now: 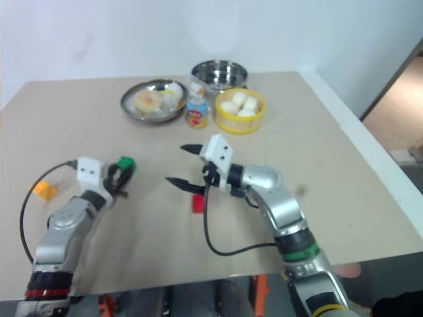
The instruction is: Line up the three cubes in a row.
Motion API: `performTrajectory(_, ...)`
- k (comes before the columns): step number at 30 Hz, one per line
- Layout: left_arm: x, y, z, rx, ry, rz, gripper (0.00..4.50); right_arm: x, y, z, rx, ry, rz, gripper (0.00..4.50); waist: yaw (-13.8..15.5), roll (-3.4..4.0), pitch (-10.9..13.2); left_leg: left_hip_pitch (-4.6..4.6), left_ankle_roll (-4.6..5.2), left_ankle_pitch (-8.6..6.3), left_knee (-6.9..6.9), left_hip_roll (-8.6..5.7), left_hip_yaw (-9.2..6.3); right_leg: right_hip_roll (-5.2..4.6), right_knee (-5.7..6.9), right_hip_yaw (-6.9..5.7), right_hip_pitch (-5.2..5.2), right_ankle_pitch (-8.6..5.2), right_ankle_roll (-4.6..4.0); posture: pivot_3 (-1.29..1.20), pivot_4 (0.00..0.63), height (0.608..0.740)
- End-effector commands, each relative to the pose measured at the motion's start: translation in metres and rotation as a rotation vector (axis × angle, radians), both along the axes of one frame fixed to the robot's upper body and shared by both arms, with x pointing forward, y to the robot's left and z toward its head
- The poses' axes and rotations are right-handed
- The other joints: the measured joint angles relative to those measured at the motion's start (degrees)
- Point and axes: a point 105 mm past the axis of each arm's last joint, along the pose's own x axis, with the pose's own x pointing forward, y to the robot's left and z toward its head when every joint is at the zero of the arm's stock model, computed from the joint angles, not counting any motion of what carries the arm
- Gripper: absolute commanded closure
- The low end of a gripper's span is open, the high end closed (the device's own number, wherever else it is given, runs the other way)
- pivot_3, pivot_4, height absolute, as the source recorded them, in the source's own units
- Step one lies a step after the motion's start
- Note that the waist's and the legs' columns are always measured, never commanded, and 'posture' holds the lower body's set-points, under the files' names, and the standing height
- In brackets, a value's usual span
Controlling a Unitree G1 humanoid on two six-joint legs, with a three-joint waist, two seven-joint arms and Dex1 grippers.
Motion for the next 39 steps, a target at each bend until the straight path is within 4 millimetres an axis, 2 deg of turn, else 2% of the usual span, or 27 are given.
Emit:
performTrajectory(1, -0.030, -0.027, 0.005, 0.111, -0.019, -0.388, 3.22, -0.014, -0.007, 0.014, -0.004, -0.023, 0.057, 0.00, 0.1, 0.00, 0.0, -0.01, 0.00, 0.00, -0.01, 0.00, 0.00, -0.01, 0.00, -0.02, 0.00, -0.03, -0.05, 0.00, 0.150, 0.740)
performTrajectory(4, -0.036, -0.029, 0.005, 0.166, -0.006, -0.540, 3.22, -0.021, -0.014, 0.009, -0.039, 0.013, 0.078, 0.00, 0.1, 0.00, 0.0, 0.01, 0.00, 0.00, -0.01, 0.00, 0.05, -0.06, 0.00, -0.02, -0.01, -0.19, -0.31, 0.00, 0.150, 0.740)
performTrajectory(11, -0.024, -0.038, 0.008, 0.205, 0.012, -0.715, 3.22, -0.034, -0.025, 0.000, -0.087, 0.082, 0.094, 0.00, 0.2, 0.00, 0.0, -0.02, 0.02, 0.00, 0.02, 0.01, 0.09, -0.03, 0.00, -0.01, -0.04, -0.19, -0.24, 0.00, 0.150, 0.740)
performTrajectory(18, -0.017, -0.045, 0.008, 0.211, 0.017, -0.789, 3.22, -0.034, -0.029, -0.004, -0.102, 0.085, 0.078, 0.00, 0.1, -0.01, 0.0, -0.04, 0.06, -0.03, 0.00, 0.04, 0.04, 0.10, 0.00, 0.01, -0.07, -0.10, 0.03, 0.00, 0.150, 0.740)
performTrajectory(39, -0.026, -0.037, 0.002, 0.234, 0.034, -0.811, 3.22, -0.036, -0.029, -0.008, -0.103, 0.089, 0.076, 0.00, 0.1, -0.01, 0.0, -0.03, 0.07, -0.03, 0.01, 0.05, 0.05, 0.12, 0.00, 0.02, -0.06, -0.11, 0.06, 0.00, 0.150, 0.740)
